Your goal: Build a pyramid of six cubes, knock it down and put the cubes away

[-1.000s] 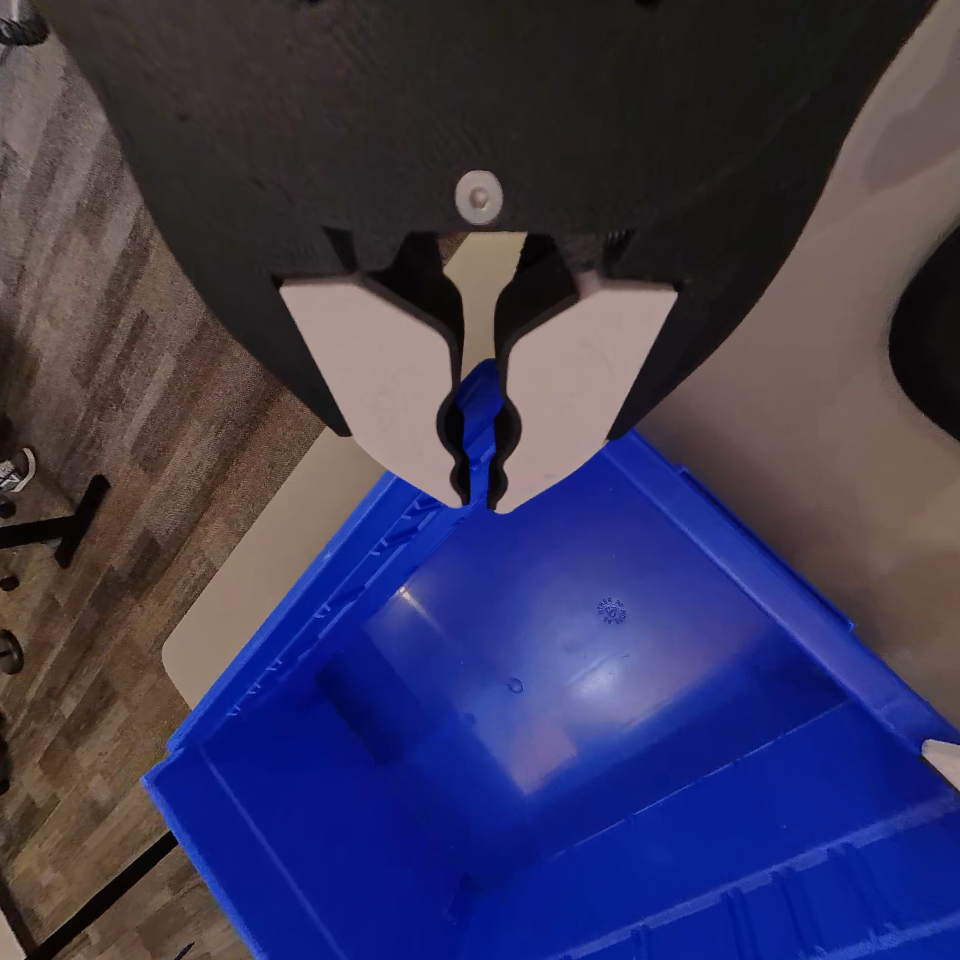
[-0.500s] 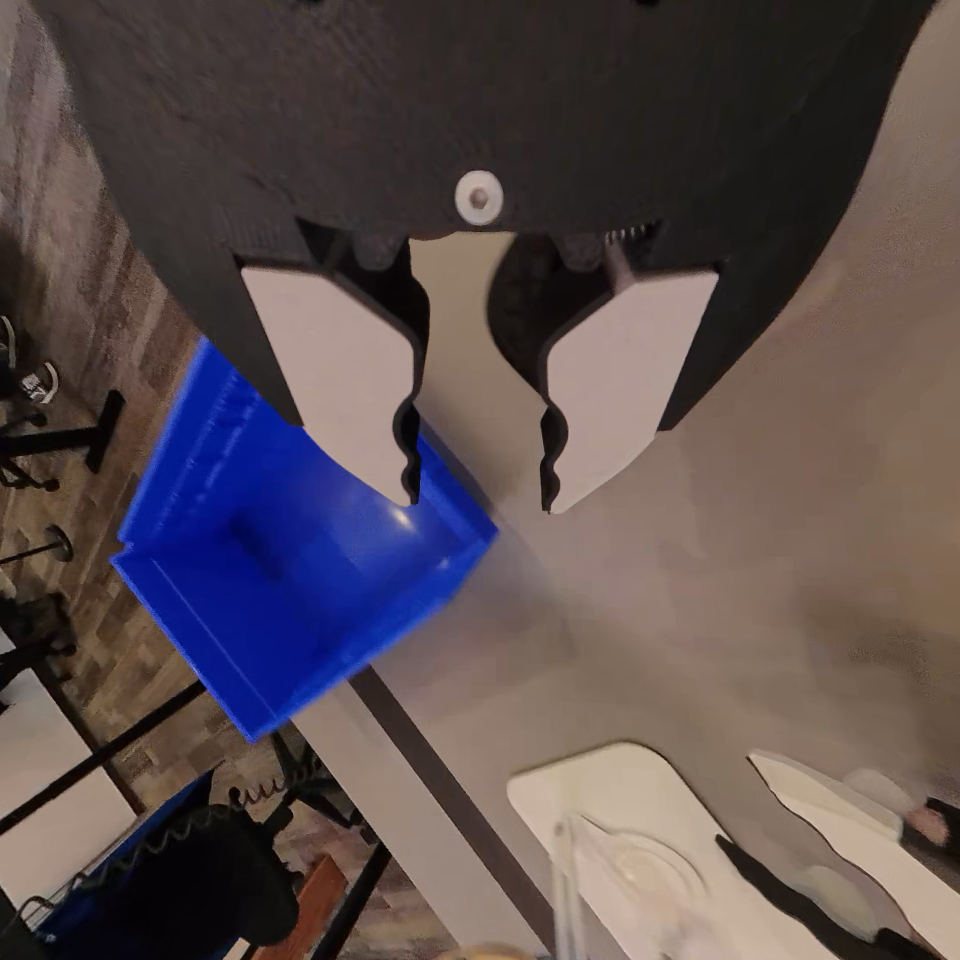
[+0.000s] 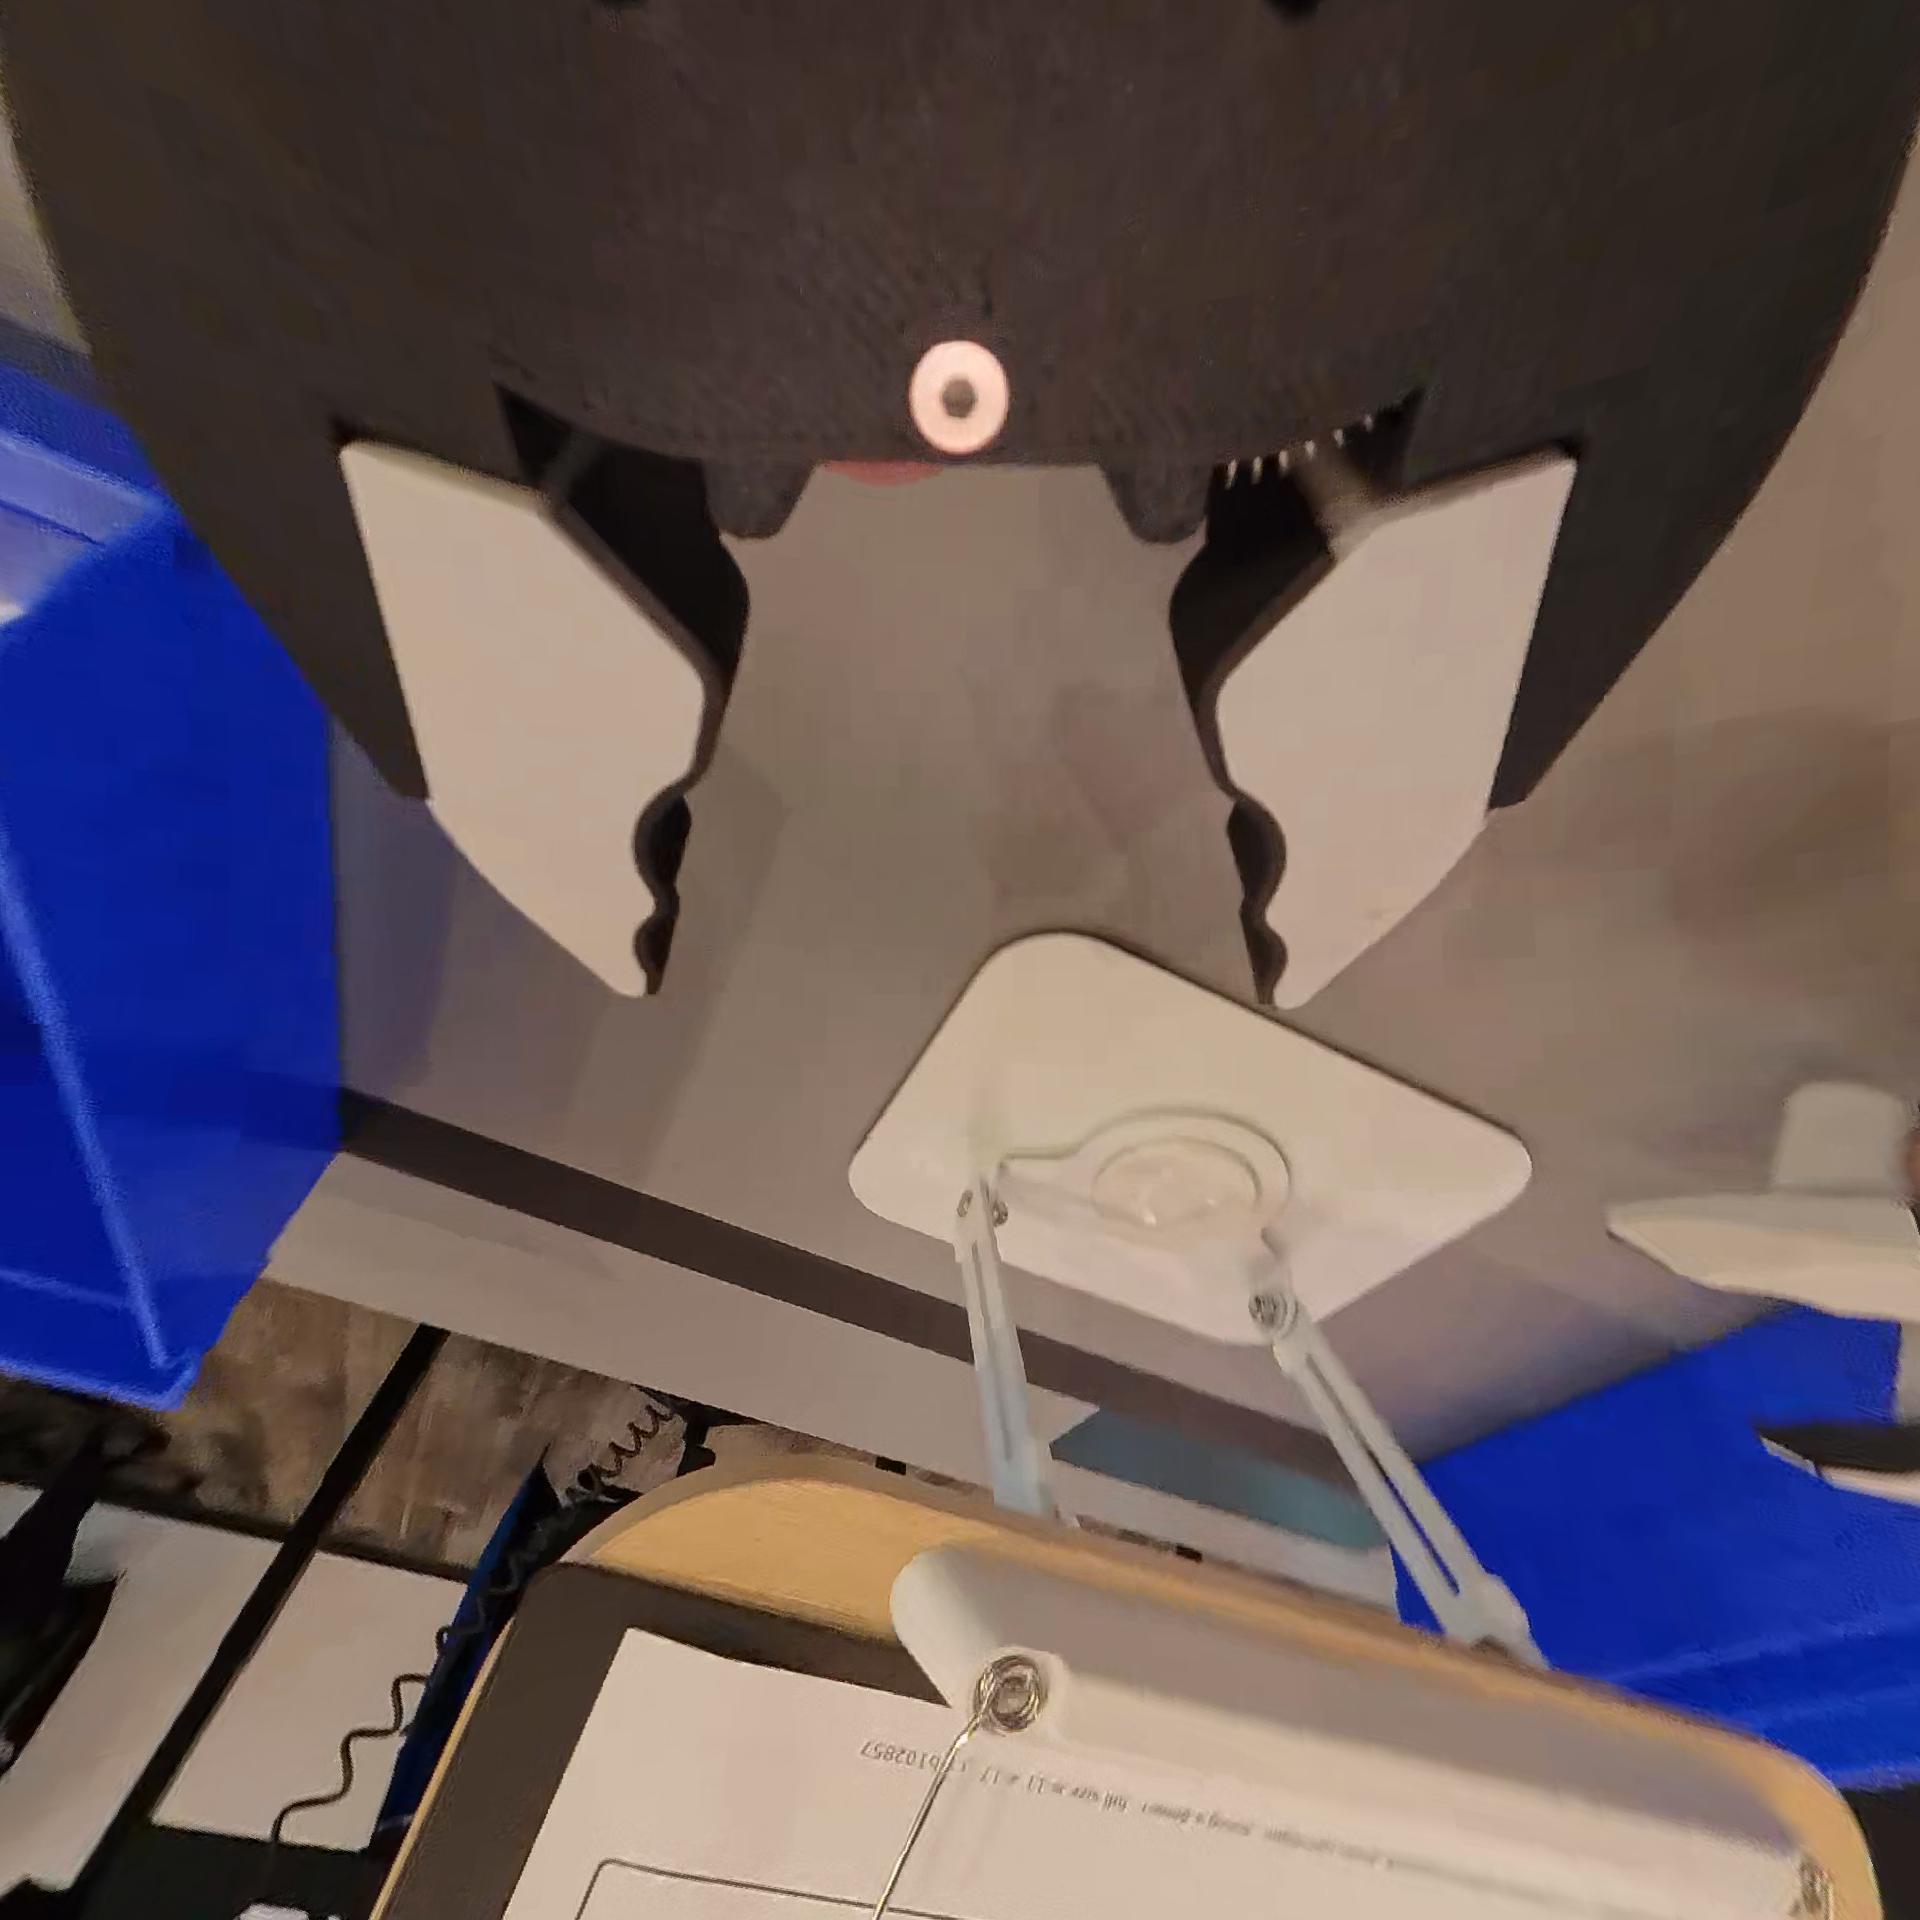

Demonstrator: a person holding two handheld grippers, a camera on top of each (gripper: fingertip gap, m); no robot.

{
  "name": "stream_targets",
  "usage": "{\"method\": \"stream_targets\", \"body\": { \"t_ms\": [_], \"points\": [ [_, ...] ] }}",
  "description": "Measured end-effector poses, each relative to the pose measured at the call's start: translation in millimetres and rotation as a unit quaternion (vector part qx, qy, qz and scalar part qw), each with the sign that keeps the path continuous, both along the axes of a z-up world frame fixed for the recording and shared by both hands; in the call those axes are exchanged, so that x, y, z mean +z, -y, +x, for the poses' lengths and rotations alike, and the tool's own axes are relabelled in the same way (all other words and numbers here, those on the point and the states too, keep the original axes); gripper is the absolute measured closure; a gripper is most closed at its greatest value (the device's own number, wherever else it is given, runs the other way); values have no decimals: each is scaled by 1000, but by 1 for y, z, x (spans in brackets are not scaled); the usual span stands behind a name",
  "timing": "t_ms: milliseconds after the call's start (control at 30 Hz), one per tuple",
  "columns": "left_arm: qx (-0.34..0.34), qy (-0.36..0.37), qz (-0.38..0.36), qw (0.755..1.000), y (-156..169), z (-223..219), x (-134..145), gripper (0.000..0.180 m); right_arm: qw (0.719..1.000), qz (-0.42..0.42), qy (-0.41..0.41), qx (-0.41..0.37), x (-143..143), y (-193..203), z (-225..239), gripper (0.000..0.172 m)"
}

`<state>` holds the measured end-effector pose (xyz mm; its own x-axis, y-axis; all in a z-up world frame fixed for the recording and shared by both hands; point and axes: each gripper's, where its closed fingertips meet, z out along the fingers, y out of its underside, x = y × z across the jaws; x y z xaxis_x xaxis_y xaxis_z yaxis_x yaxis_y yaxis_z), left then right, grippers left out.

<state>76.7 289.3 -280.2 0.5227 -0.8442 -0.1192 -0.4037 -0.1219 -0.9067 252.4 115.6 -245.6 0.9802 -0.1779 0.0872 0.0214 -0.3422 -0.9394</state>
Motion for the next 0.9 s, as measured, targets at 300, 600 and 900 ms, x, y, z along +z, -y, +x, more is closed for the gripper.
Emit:
{"method": "stream_targets", "body": {
  "t_ms": [300, 600, 900],
  "points": [
    [24, 7, 44, 999, -18, 8, 6, 55, 987, 43, 84, -130, 8, -31, 34, 55],
    [66, 29, 36, 997, -36, 6, 13, 54, 986, 49, 54, -150, -9, -45, 53, 51],
    [71, 37, 8, 997, -41, 1, 5, 60, 990, 57, 54, -120, -8, -46, 46, 51]
  ]
}}
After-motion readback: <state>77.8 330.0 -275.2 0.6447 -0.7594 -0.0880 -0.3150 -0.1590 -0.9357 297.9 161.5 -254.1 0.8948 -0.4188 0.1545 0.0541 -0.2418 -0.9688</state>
